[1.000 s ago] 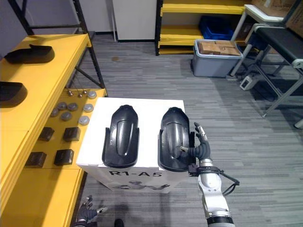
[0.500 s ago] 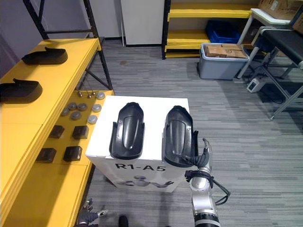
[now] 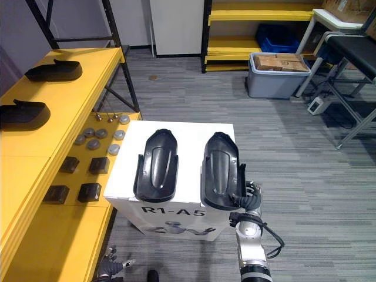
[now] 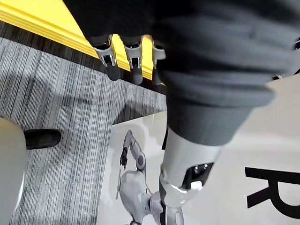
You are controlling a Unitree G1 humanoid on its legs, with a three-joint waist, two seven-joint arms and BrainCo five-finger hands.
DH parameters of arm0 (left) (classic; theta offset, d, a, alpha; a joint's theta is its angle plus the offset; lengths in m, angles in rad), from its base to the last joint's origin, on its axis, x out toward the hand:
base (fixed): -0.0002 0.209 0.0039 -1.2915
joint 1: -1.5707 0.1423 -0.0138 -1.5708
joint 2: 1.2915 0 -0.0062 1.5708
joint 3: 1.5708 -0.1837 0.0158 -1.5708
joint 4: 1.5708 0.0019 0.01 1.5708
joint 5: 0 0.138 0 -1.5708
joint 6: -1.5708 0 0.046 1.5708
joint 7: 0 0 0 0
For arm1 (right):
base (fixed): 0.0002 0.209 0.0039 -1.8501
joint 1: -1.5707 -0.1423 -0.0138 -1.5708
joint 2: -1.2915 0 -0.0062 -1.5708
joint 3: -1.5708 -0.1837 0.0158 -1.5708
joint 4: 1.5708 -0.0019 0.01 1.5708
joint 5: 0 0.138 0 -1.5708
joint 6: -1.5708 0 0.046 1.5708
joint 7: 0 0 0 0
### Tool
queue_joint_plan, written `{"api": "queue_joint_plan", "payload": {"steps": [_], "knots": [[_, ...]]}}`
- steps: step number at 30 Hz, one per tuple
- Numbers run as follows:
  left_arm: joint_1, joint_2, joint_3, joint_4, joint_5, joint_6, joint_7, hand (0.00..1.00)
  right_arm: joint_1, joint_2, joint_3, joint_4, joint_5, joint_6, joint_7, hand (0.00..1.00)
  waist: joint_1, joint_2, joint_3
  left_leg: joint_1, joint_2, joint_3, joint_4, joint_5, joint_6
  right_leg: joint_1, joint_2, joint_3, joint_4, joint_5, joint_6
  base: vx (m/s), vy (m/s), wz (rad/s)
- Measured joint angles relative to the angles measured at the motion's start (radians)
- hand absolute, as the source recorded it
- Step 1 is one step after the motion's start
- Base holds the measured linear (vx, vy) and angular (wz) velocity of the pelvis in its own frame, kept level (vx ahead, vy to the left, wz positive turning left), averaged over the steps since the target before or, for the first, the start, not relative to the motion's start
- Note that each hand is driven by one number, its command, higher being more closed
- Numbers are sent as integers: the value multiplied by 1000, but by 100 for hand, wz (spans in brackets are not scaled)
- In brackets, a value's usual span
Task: Walk over and take plastic housings, then place them on the shelf
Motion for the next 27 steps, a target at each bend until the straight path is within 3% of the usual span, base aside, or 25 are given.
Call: {"api": "queue_joint_plan", "payload": {"steps": [9, 15, 20, 27], "knots": [[-1, 1, -4, -1, -2, 1, -1, 0, -10, -24, 24, 28, 111, -18, 47, 100, 1, -3, -2, 9, 1, -1, -1, -1, -1, 9, 0, 0, -1, 0, 0, -13, 4, 0], [-1, 1, -1, -21, -2, 1, 0, 0, -8, -20, 23, -10, 111, -22, 46, 100, 1, -6, -4, 8, 1, -2, 0, -1, -2, 8, 0, 1, -2, 0, 0, 0, 0, 0], [0, 0, 17, -95, -3, -1, 18, 0, -2, -2, 18, -157, 41, -31, -8, 100, 2, -7, -4, 7, 2, -4, 0, -1, -2, 8, 0, 2, -2, 0, 0, 0, 0, 0], [30, -46, 89, -398, -24, -25, 64, 0, 24, 44, -38, -388, -47, -33, -117, 100, 1, -8, -4, -1, 0, -3, 0, -1, -1, -1, -2, 3, -1, 1, 1, 0, 0, 0]]}}
